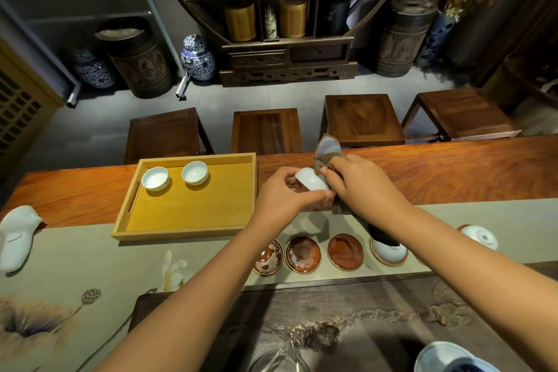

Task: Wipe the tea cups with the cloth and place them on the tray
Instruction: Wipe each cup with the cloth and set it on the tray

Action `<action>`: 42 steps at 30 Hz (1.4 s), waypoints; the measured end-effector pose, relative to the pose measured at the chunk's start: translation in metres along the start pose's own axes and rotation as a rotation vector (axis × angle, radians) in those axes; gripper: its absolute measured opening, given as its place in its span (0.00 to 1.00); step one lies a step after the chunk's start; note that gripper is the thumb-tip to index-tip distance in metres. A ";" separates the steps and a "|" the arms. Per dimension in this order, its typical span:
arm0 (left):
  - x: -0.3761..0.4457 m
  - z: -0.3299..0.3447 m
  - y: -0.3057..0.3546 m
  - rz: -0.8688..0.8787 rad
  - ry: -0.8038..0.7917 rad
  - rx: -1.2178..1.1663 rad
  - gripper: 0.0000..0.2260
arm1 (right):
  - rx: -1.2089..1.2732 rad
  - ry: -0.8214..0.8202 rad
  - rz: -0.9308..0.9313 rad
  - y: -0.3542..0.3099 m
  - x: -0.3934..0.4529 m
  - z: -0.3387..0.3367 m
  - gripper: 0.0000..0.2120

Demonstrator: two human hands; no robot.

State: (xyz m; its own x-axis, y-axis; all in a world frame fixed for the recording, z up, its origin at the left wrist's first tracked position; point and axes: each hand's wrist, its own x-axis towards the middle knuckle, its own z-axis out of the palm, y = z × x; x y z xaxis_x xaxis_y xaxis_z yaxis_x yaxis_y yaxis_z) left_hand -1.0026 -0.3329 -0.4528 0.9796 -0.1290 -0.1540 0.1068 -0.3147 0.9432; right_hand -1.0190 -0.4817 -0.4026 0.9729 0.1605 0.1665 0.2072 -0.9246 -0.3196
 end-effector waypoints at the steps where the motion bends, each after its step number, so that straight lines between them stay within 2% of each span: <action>1: 0.001 -0.001 -0.001 -0.016 0.004 -0.013 0.31 | 0.004 0.001 0.005 0.001 0.001 0.000 0.15; 5: 0.009 -0.015 -0.008 -0.092 0.009 -0.095 0.24 | 0.018 -0.035 0.036 0.008 0.003 0.004 0.14; 8: 0.016 -0.033 -0.019 -0.082 -0.001 -0.029 0.19 | 0.047 -0.063 0.078 0.016 0.001 0.010 0.14; 16: 0.040 -0.070 -0.048 -0.148 0.033 0.163 0.30 | 0.090 -0.082 0.140 0.013 0.013 0.025 0.12; 22: 0.069 -0.093 -0.065 -0.146 0.066 0.348 0.31 | 0.126 -0.086 0.126 0.010 0.026 0.031 0.11; 28: 0.102 -0.111 -0.082 -0.120 0.103 0.686 0.34 | 0.155 -0.093 0.148 0.009 0.034 0.034 0.10; 32: 0.120 -0.113 -0.090 -0.133 0.066 0.849 0.34 | 0.153 -0.101 0.170 0.012 0.039 0.038 0.10; 42: 0.139 -0.106 -0.115 -0.112 -0.010 0.914 0.35 | 0.157 -0.102 0.232 0.019 0.038 0.045 0.11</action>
State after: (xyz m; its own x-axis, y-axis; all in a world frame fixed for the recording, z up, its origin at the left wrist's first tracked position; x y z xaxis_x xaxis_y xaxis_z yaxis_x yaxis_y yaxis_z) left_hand -0.8605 -0.2152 -0.5517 0.9697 -0.0598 -0.2368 0.0207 -0.9460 0.3234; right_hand -0.9730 -0.4781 -0.4441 0.9998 -0.0078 -0.0202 -0.0165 -0.8774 -0.4795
